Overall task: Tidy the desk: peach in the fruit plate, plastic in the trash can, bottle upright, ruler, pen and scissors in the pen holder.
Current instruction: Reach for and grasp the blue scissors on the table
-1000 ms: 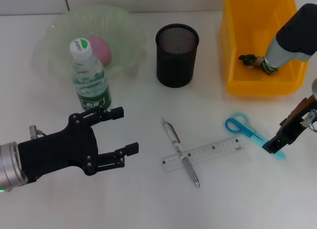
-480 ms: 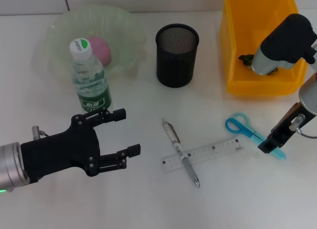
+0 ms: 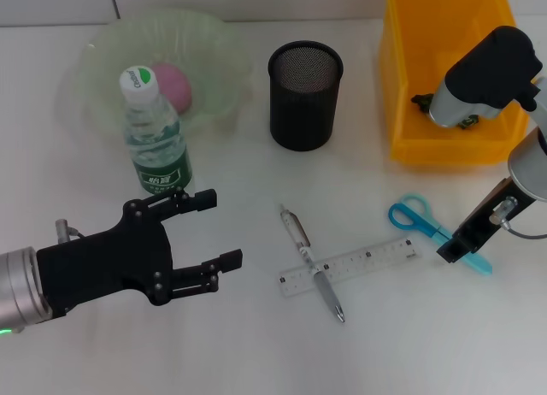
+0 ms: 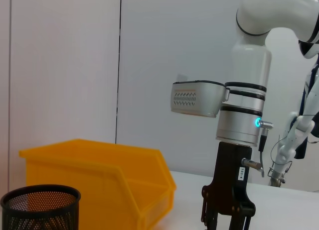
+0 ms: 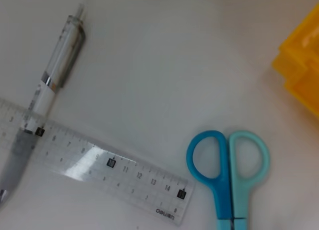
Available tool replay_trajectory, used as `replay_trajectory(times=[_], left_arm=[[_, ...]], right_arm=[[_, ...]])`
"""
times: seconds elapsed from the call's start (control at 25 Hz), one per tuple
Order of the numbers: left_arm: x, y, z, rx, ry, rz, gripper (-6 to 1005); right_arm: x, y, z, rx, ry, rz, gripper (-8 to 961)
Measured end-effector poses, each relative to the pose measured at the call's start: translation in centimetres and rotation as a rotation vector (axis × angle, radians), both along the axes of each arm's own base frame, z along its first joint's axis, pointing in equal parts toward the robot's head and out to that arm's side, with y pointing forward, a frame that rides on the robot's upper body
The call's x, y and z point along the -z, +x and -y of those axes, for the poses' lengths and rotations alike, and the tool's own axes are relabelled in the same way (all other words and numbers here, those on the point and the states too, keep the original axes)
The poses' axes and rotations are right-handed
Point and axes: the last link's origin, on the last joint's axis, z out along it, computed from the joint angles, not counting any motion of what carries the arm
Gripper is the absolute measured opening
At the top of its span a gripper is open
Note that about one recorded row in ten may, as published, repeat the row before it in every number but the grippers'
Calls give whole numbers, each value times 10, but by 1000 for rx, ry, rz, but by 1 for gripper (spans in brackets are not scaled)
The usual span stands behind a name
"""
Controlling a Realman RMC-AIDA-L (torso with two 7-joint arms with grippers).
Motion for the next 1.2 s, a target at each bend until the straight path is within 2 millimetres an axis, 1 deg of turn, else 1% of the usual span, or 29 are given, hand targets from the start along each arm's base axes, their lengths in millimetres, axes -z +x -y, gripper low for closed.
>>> replay_trajectory(times=[0.48,0.64,1.2], left_arm=[[0,0,0,-1,-1,-1,813],[0,0,0,-1,-1,-1,813],[0,-1,0,-3,0,-3,812]], right_arm=[[3,-2,0,15,8,-3,527],[3,-2,0,14,8,-1,427],[7,0,1,24,-11,11,427]])
